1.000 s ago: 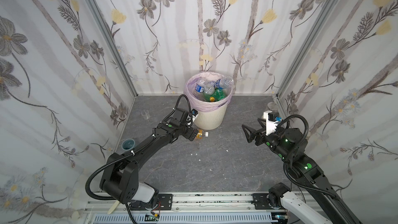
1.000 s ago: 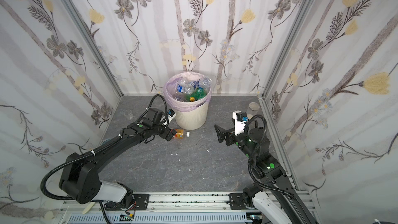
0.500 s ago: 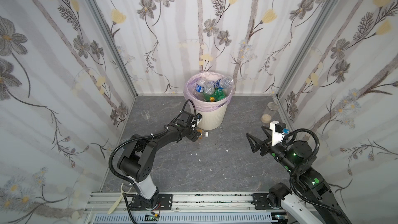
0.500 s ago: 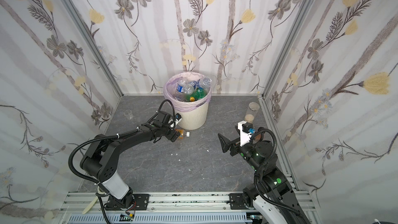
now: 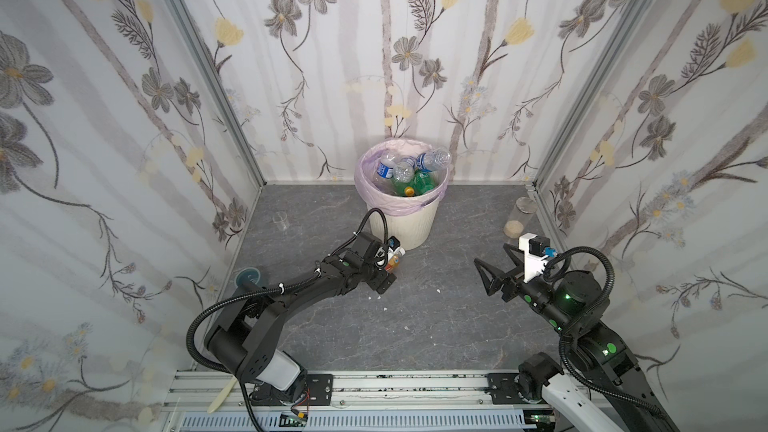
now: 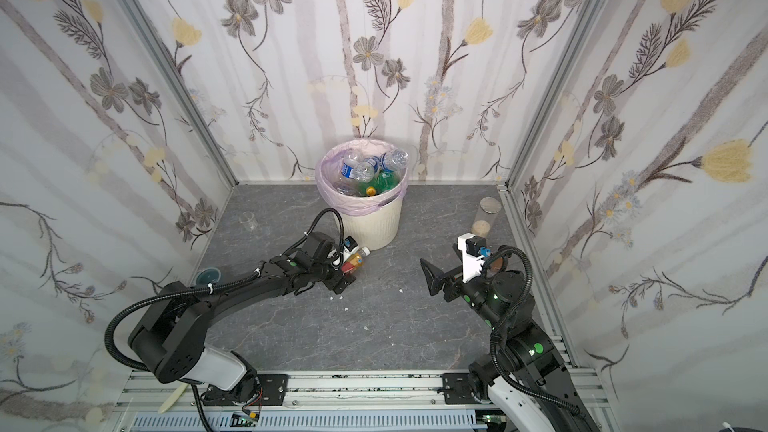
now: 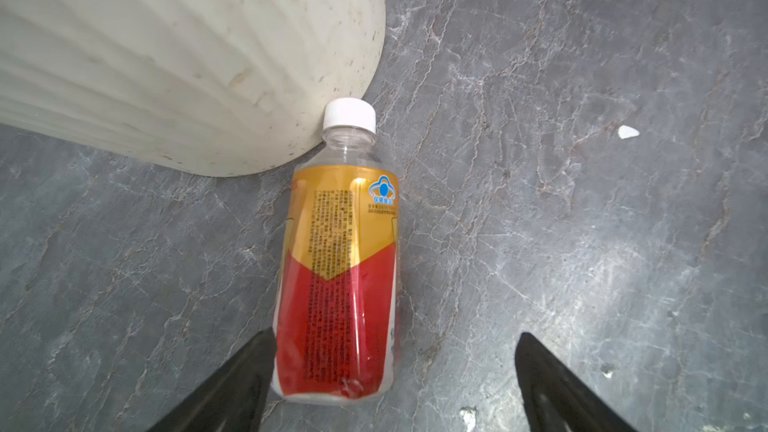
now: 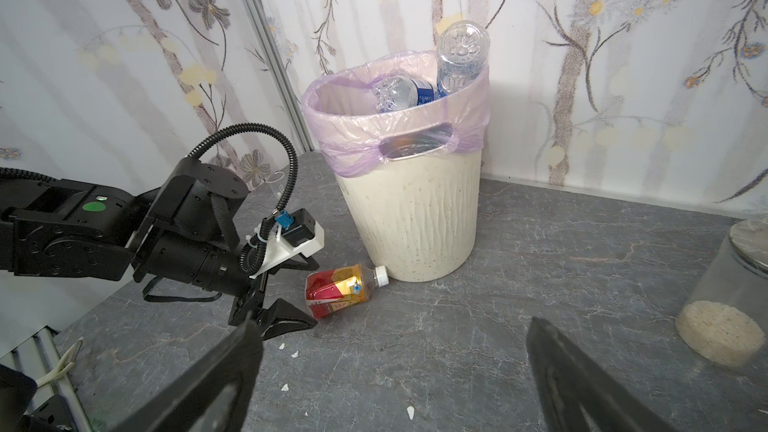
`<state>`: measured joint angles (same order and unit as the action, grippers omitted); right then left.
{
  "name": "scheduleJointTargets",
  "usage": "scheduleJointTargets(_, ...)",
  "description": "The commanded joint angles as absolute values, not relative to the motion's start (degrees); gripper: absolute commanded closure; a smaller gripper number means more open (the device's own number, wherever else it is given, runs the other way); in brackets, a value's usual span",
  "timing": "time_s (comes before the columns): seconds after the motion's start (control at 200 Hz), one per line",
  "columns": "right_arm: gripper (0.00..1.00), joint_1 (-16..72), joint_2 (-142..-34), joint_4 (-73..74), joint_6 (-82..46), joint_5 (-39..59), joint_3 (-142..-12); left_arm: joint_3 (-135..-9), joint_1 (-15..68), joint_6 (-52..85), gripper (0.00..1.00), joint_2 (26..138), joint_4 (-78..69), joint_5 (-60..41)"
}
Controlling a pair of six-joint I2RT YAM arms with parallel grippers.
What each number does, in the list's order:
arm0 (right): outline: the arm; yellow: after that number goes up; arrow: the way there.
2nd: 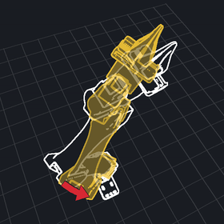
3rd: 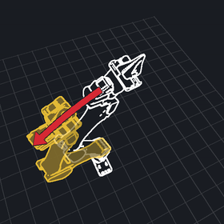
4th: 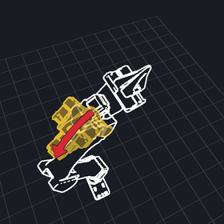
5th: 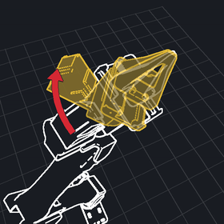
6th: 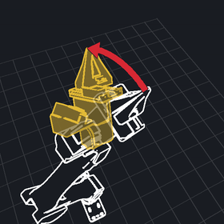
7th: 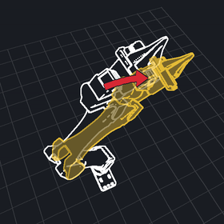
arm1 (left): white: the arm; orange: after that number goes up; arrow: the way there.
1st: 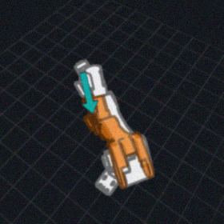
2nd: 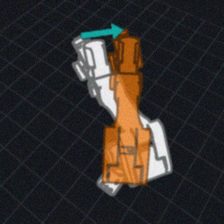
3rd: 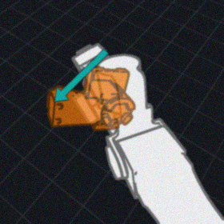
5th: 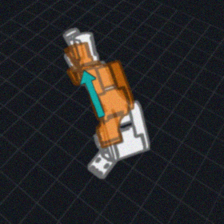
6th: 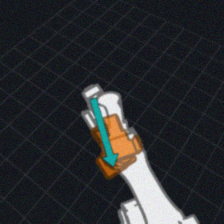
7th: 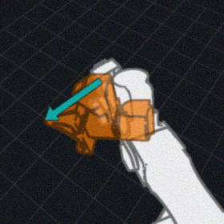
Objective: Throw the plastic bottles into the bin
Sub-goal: 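Grasp the red-and-yellow bottle with the left gripper and lift it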
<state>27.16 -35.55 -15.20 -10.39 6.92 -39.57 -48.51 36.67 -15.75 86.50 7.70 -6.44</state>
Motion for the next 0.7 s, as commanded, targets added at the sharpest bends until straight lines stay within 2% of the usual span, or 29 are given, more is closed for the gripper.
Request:
scheduleJointTargets(0.0,0.0,27.24,-36.27,-13.13,-11.05,7.2,-39.6,-48.25,36.58,-13.45,0.01,86.3,5.56,-3.1)
scheduleJointTargets(0.15,0.0,27.24,-36.61,-11.97,-11.99,7.69,-38.81,-51.69,36.27,-10.66,0.0,89.85,4.04,1.55)
scheduleJointTargets(0.315,0.0,27.25,-35.8,-11.59,-12.74,7.57,-38.27,-55.2,36.15,-9.35,0.01,95.22,3.78,1.97)
scheduleJointTargets(0.47,0.0,27.19,-35.19,-12.51,-12.75,6.87,-38.36,-55.16,36.2,-8.91,0.16,98.77,3.87,1.24)
scheduleJointTargets(0.695,0.0,27.23,-35.31,-12.53,-12.58,6.42,-38.3,-50.71,36.86,-5.75,0.34,96.5,3.26,0.81)
